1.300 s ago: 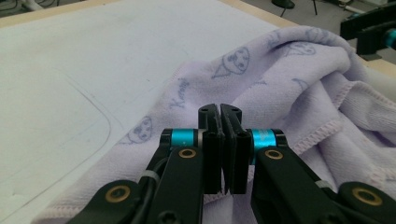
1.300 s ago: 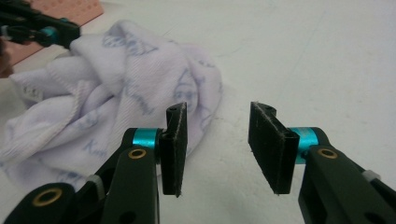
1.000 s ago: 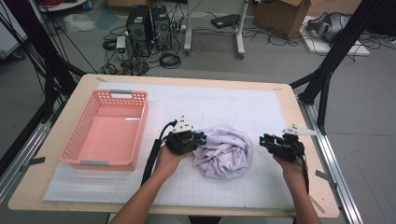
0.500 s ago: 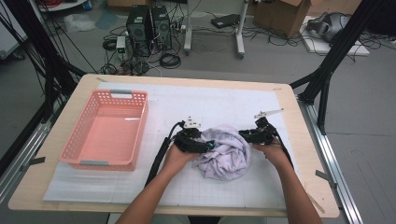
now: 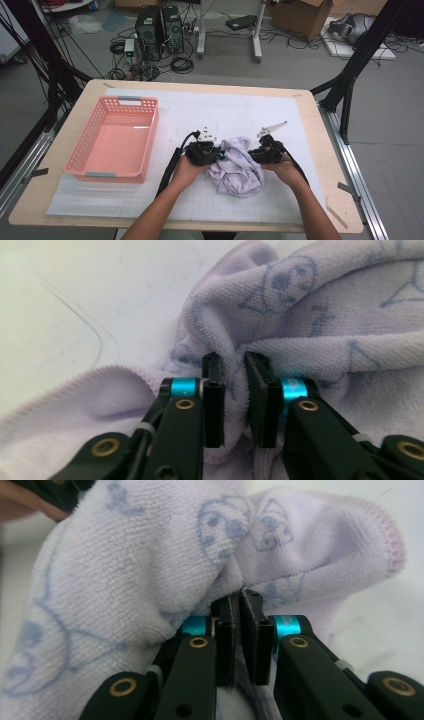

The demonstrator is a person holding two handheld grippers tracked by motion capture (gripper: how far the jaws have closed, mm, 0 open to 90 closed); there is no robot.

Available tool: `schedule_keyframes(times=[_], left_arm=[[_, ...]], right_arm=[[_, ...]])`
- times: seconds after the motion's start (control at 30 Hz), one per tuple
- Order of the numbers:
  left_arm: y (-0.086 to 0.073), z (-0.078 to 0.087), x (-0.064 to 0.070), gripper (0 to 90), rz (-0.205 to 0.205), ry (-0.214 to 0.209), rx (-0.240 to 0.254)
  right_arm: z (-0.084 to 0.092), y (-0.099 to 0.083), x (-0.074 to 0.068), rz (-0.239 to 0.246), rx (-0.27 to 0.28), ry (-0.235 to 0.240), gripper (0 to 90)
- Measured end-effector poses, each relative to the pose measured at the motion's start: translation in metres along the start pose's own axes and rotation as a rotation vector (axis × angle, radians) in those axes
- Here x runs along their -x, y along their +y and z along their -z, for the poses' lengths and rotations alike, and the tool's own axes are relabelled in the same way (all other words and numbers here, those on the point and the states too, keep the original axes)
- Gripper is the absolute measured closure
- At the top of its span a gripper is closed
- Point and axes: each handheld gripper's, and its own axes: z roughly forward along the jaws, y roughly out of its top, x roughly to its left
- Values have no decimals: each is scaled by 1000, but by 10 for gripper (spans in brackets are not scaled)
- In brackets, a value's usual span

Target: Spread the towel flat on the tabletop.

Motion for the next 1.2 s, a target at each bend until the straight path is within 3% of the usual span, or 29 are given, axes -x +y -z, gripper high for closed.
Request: schedule_keyframes(times=[0.03,0.13,0.17,0.23,0.33,0.57,0.63,0.7,0.8,0.93,1.03,1.07,1.2], left_arm=[[2,5,-1,803,0,8,22],[5,17,-4,805,-7,31,69],[9,29,-8,805,7,49,110],[11,38,-11,806,5,66,133],[13,45,-15,809,4,93,144],[9,47,-23,809,30,135,133],[9,48,-23,808,31,146,131],[9,49,-24,770,70,164,143],[8,50,-28,563,156,165,155],[9,49,-29,411,181,169,164],[12,46,-29,393,198,161,166],[11,41,-30,386,221,142,160],[8,23,-28,356,243,113,92]], right_arm=[[5,0,-3,25,14,-44,855],[22,-2,-5,38,56,-174,857],[29,-3,-5,34,78,-221,856],[44,-5,-4,15,133,-302,857],[63,-10,-2,-20,208,-395,857],[72,-24,-5,-48,251,-567,856],[74,-26,-5,-63,266,-582,854],[76,-27,-4,-78,277,-537,827],[79,-29,-6,-68,302,-494,704],[90,-32,-4,-103,352,-512,626],[95,-33,3,-130,368,-520,618],[96,-33,6,-138,368,-519,617],[91,-27,19,-152,347,-516,614]])
